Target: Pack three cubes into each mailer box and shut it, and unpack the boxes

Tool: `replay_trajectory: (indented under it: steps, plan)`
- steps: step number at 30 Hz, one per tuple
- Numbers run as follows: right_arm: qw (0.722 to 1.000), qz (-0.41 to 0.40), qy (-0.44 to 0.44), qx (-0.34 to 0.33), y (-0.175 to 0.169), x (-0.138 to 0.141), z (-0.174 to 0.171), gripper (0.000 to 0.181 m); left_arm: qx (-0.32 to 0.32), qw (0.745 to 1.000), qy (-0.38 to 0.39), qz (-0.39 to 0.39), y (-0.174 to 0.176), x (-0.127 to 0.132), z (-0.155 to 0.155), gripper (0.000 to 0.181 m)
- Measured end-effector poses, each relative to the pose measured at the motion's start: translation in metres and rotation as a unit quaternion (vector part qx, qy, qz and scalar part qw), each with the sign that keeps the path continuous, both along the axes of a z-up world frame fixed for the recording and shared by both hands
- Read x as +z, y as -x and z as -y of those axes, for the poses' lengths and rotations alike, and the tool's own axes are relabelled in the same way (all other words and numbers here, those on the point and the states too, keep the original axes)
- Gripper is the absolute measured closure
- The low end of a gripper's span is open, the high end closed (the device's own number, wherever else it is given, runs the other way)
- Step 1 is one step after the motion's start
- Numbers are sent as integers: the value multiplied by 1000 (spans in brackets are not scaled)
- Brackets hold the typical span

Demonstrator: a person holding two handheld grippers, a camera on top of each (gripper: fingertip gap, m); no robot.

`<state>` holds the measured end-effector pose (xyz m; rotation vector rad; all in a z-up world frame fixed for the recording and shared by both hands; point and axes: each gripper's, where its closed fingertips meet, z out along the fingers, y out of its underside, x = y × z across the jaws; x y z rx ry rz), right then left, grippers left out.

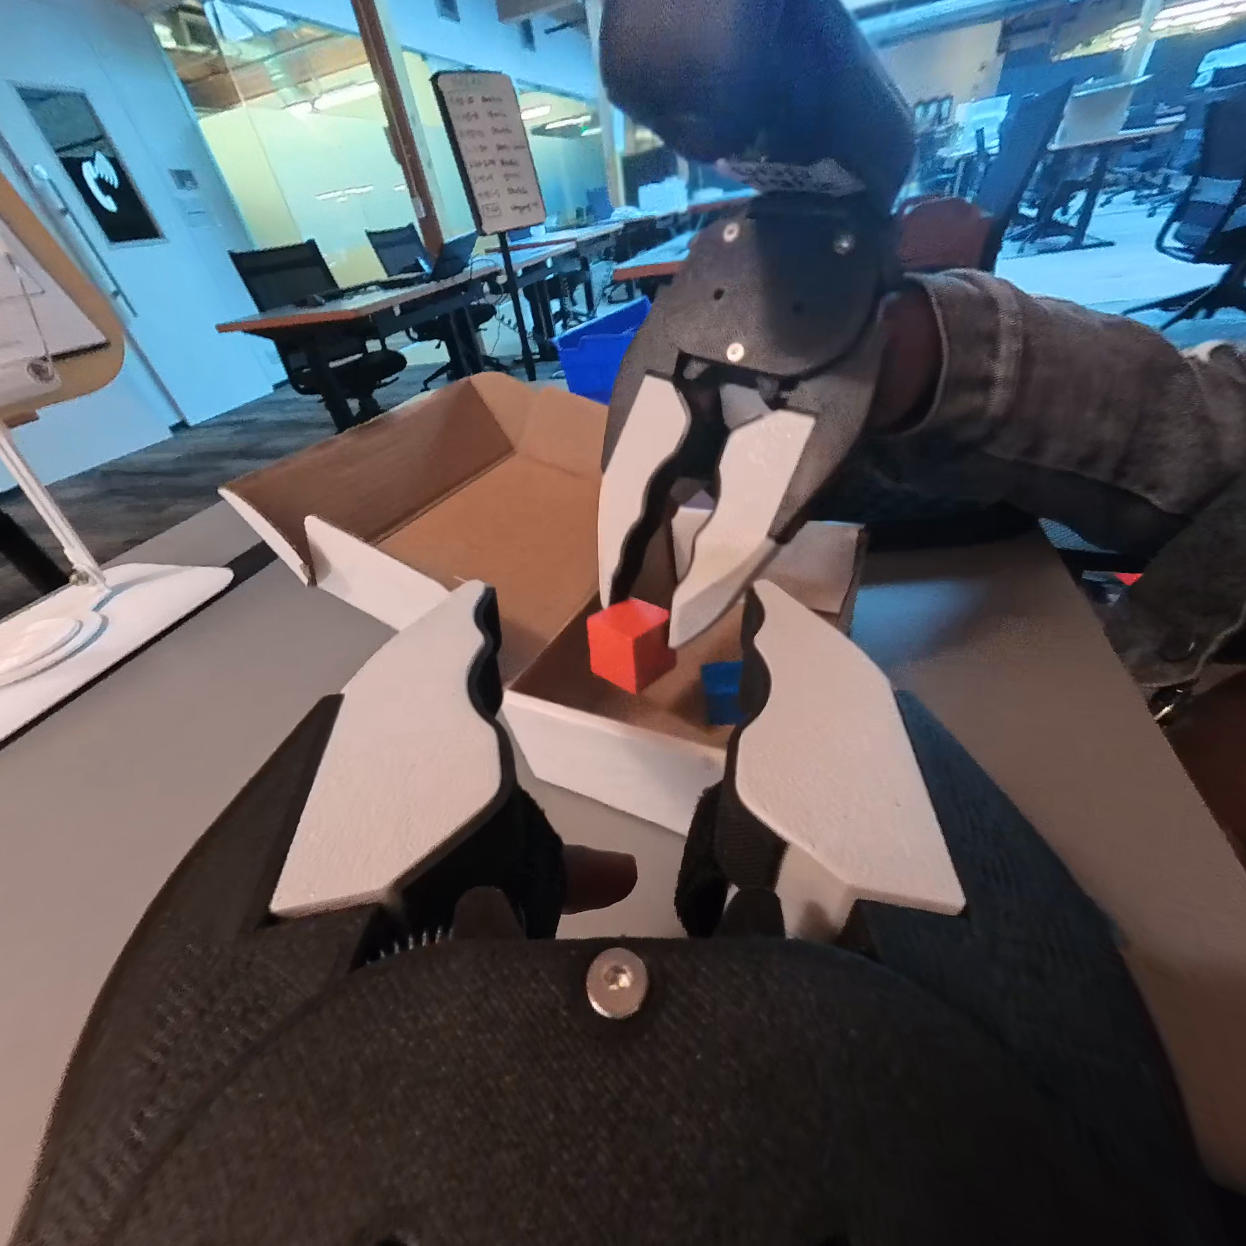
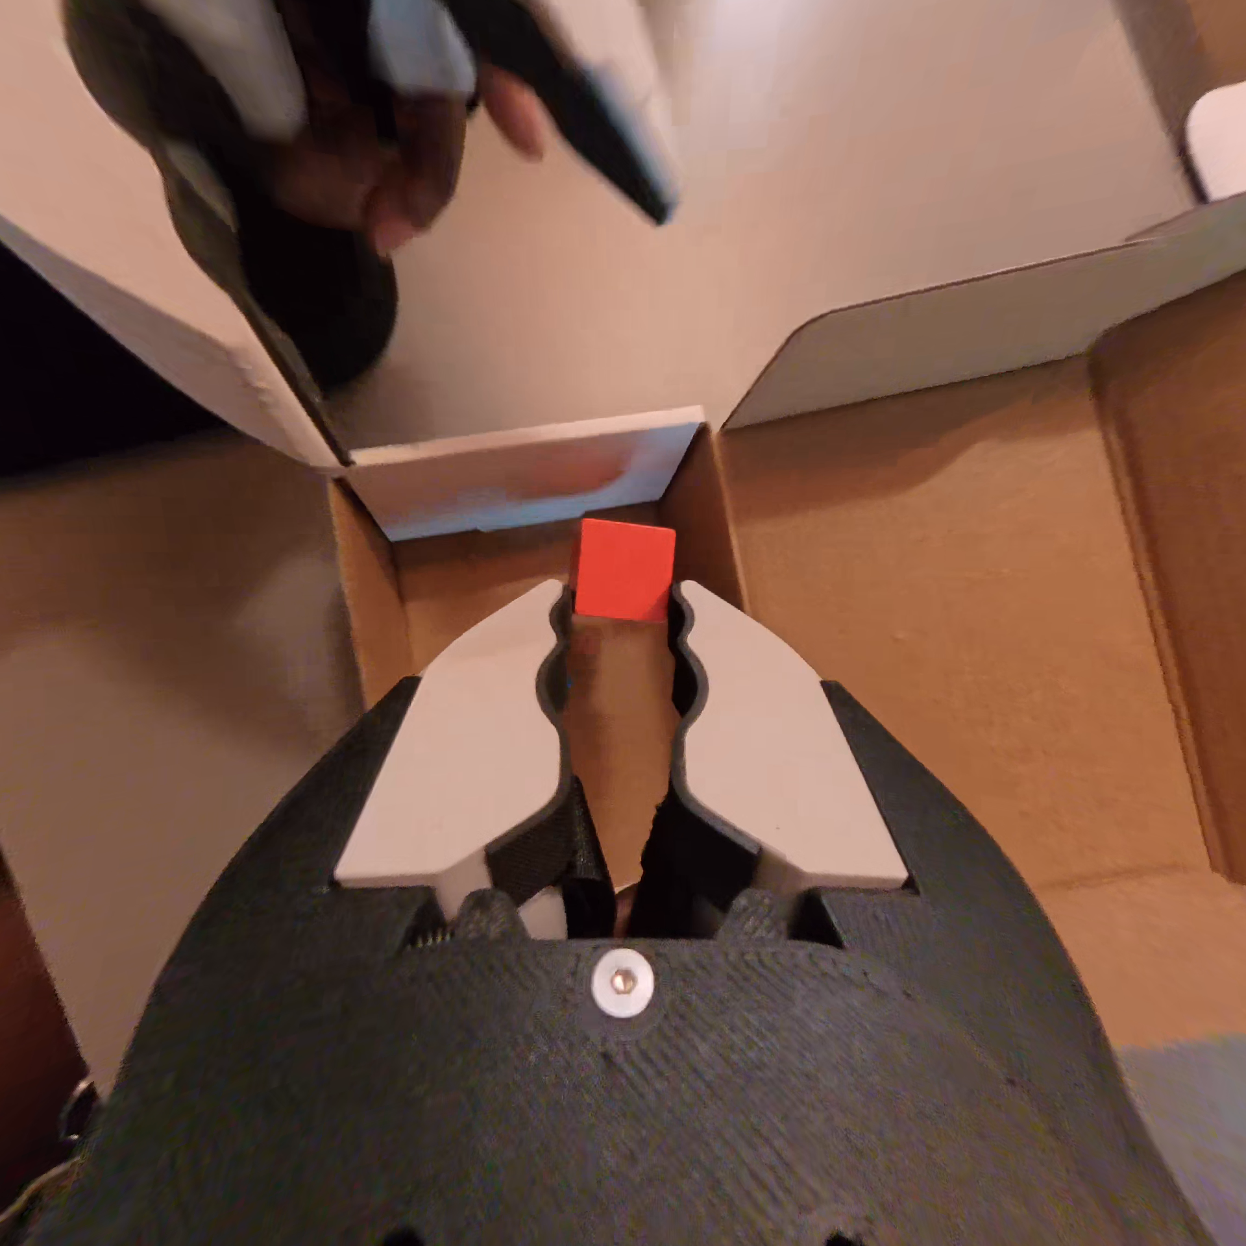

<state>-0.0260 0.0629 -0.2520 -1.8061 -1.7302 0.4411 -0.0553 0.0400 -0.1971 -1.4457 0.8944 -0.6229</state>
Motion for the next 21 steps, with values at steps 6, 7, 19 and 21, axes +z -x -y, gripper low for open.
replay_trajectory:
  steps: [6,7,19,21]
  plan:
    - [984,-160,75,-16,-22,45,1,154,1,1000,-15,-1,0,3,1,112]
    - [981,-178,79,-23,-30,53,-1,154,1,1000,-14,-3,-1,2,1,112]
    - [913,-181,-70,-358,-280,109,-61,154,9,1000,-9,-17,0,-5,-2,113]
    - [888,-163,-80,-423,-326,102,-63,154,11,1000,-8,-18,0,-6,-3,113]
